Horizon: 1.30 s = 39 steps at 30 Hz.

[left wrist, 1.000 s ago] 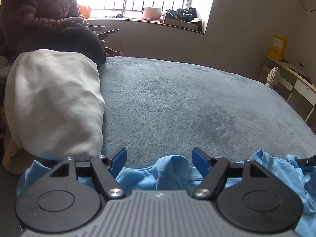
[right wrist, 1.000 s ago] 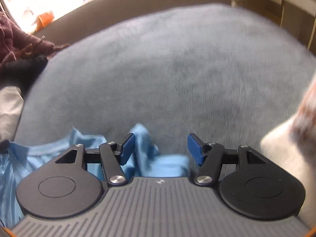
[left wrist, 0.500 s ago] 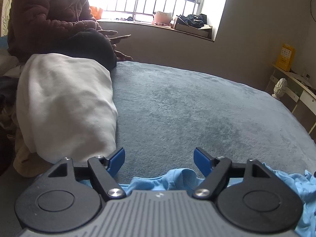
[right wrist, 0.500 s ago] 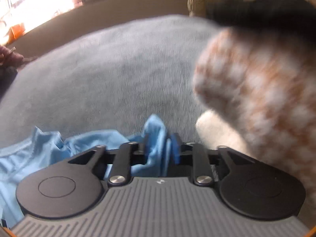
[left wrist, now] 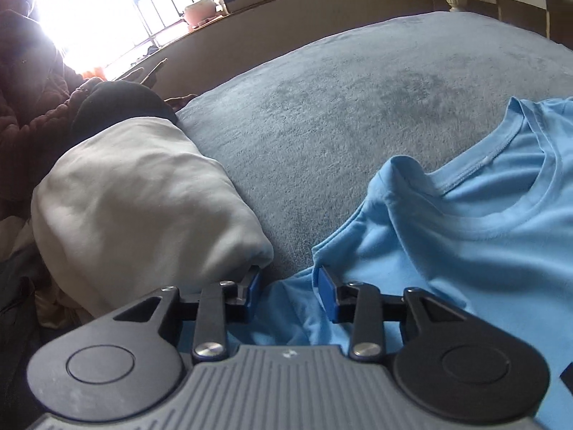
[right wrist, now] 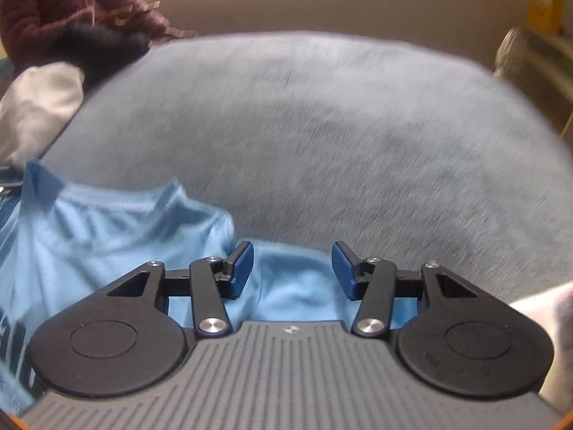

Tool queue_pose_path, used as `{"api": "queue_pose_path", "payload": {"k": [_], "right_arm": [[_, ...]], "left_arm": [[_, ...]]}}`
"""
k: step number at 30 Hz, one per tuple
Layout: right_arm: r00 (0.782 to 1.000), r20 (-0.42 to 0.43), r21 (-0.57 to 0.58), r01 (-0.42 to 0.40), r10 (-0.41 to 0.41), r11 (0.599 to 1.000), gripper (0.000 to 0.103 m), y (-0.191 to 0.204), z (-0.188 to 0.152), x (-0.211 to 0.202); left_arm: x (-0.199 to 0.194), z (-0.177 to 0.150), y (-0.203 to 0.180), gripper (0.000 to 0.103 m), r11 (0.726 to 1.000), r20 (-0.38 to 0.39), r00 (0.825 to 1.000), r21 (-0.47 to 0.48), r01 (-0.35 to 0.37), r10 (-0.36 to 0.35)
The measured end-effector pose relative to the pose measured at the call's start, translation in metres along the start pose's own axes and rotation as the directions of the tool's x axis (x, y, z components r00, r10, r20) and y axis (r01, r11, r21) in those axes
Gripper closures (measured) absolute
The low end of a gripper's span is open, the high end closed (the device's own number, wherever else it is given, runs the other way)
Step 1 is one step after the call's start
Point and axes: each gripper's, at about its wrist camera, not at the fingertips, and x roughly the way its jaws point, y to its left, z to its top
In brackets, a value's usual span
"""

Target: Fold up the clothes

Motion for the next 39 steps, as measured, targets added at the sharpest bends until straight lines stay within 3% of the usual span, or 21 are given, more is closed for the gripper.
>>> {"api": "queue_pose_path", "payload": {"k": [4, 5, 6, 7, 9, 12, 16, 20, 23, 25, 27, 31, 33, 36, 39], "right_arm": [[1.000, -0.012, -0.035, 0.001, -0.001, 0.999, 0.064, 0.003, -0.015, 0.002], [1.000, -0.009, -0.038, 0.003, -0.004, 0.999, 0.078, 0.005, -0.015, 0.002], [1.000, -0.007, -0.041, 0.003, -0.004, 0.999, 0.089, 0.007, -0.016, 0.002], [1.000, -0.004, -0.049, 0.010, -0.010, 0.999, 0.094, 0.009, -0.016, 0.002], [0.999, 0.009, -0.071, 0.037, -0.037, 0.997, 0.100, 0.013, -0.016, -0.001], [0.992, 0.046, -0.031, 0.116, -0.114, 0.993, 0.101, 0.007, -0.019, -0.015], [0.979, 0.028, 0.032, 0.202, -0.203, 0.979, 0.101, -0.016, -0.035, -0.020], [0.978, 0.035, 0.080, 0.202, -0.206, 0.976, 0.100, -0.020, -0.042, -0.018], [0.980, 0.072, 0.091, 0.178, -0.185, 0.980, 0.096, -0.019, -0.040, -0.024], [0.977, 0.124, 0.110, 0.158, -0.172, 0.981, 0.086, -0.020, -0.039, -0.037], [0.967, 0.193, 0.122, 0.144, -0.166, 0.982, 0.070, -0.019, -0.038, -0.053], [0.954, 0.277, 0.093, 0.088, -0.111, 0.992, 0.070, -0.007, -0.031, -0.071], [0.966, 0.254, 0.026, 0.042, -0.047, 0.999, 0.070, 0.009, -0.023, -0.063], [0.987, 0.149, -0.051, -0.044, 0.051, 0.998, 0.076, 0.039, -0.010, -0.032], [0.998, 0.029, -0.045, -0.061, 0.062, 0.997, 0.082, 0.059, 0.002, 0.015]], "left_arm": [[0.007, 0.000, -0.002, 0.067, 0.999, -0.001, 1.000, -0.039, 0.031, -0.031], [0.007, -0.001, -0.004, 0.070, 0.999, 0.004, 0.999, -0.036, 0.032, -0.032], [0.006, -0.001, -0.008, 0.081, 0.999, 0.010, 0.999, -0.029, 0.032, -0.031], [0.004, -0.002, -0.013, 0.092, 1.000, 0.017, 1.000, -0.009, 0.027, -0.026], [0.001, -0.004, -0.024, 0.095, 0.999, 0.028, 1.000, 0.040, -0.010, 0.009], [-0.003, -0.010, -0.029, 0.095, 0.996, 0.027, 0.998, 0.069, -0.056, 0.054], [-0.003, -0.012, -0.021, 0.095, 0.998, 0.014, 0.998, 0.009, -0.058, 0.058], [-0.002, -0.010, -0.027, 0.095, 0.996, 0.014, 0.996, 0.018, -0.086, 0.086], [-0.008, -0.008, -0.023, 0.086, 0.996, 0.027, 0.995, -0.014, -0.091, 0.091], [-0.018, -0.008, -0.016, 0.076, 0.994, 0.047, 0.995, -0.062, -0.086, 0.089], [-0.030, -0.006, -0.009, 0.074, 0.991, 0.081, 0.993, -0.105, -0.081, 0.090], [-0.042, 0.005, -0.014, 0.074, 0.993, 0.139, 0.990, -0.120, 0.006, 0.011], [-0.033, 0.012, -0.024, 0.075, 0.990, 0.121, 0.992, -0.132, 0.057, -0.041], [-0.008, 0.019, -0.041, 0.075, 0.987, 0.091, 0.996, -0.157, 0.037, -0.023], [0.016, 0.025, -0.056, 0.075, 0.983, 0.064, 0.998, -0.184, 0.015, -0.003]]}}
